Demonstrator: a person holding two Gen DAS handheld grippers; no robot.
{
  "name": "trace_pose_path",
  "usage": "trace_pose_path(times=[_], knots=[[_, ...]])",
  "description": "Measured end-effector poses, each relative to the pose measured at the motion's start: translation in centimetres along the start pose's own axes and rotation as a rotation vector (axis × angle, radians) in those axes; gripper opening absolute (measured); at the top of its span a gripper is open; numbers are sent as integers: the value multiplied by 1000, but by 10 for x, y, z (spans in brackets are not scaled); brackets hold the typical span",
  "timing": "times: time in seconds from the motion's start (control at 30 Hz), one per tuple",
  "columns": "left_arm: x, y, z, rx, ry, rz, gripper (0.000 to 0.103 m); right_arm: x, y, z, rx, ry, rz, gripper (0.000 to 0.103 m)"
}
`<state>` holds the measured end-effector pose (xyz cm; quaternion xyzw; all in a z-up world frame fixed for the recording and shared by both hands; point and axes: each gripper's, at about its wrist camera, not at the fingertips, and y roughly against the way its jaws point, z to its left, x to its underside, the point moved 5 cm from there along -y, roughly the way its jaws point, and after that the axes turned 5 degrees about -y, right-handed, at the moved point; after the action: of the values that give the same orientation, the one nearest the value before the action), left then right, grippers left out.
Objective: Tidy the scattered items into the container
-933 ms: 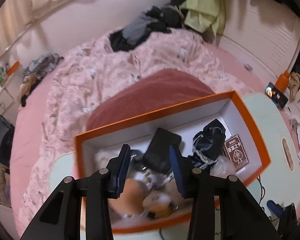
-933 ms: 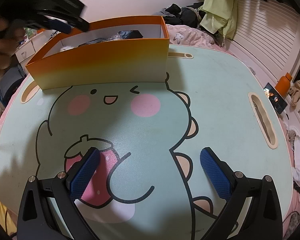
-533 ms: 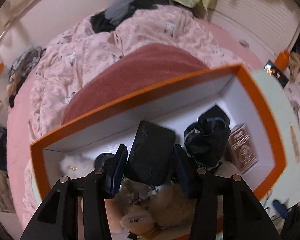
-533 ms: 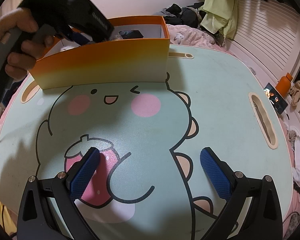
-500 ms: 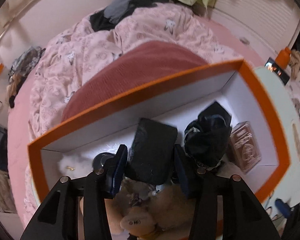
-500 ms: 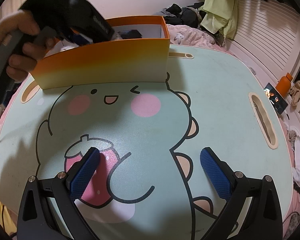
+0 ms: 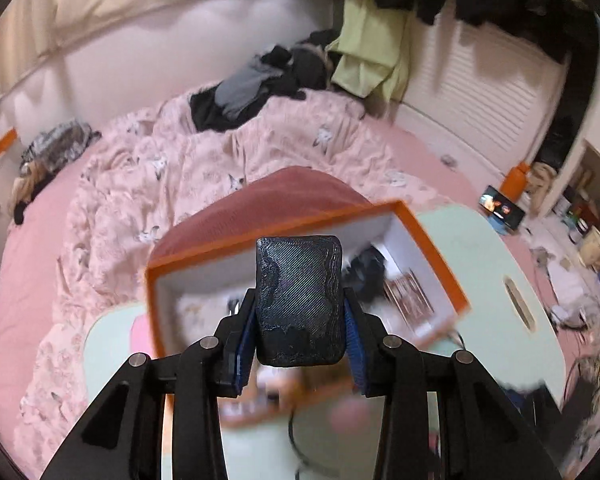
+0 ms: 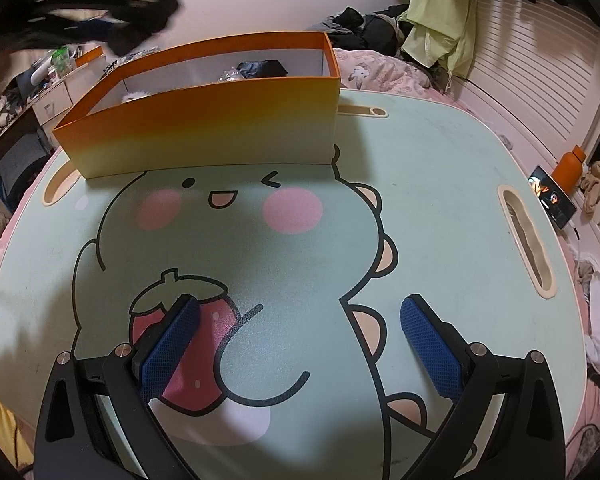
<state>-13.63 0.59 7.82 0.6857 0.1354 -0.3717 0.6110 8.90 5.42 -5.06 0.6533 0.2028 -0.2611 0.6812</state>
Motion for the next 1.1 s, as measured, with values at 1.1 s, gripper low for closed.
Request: trace_pose_path(times=[1.1], knots=[[118, 40, 78, -40, 343, -116, 64, -123, 48, 42, -138, 66, -184, 100]])
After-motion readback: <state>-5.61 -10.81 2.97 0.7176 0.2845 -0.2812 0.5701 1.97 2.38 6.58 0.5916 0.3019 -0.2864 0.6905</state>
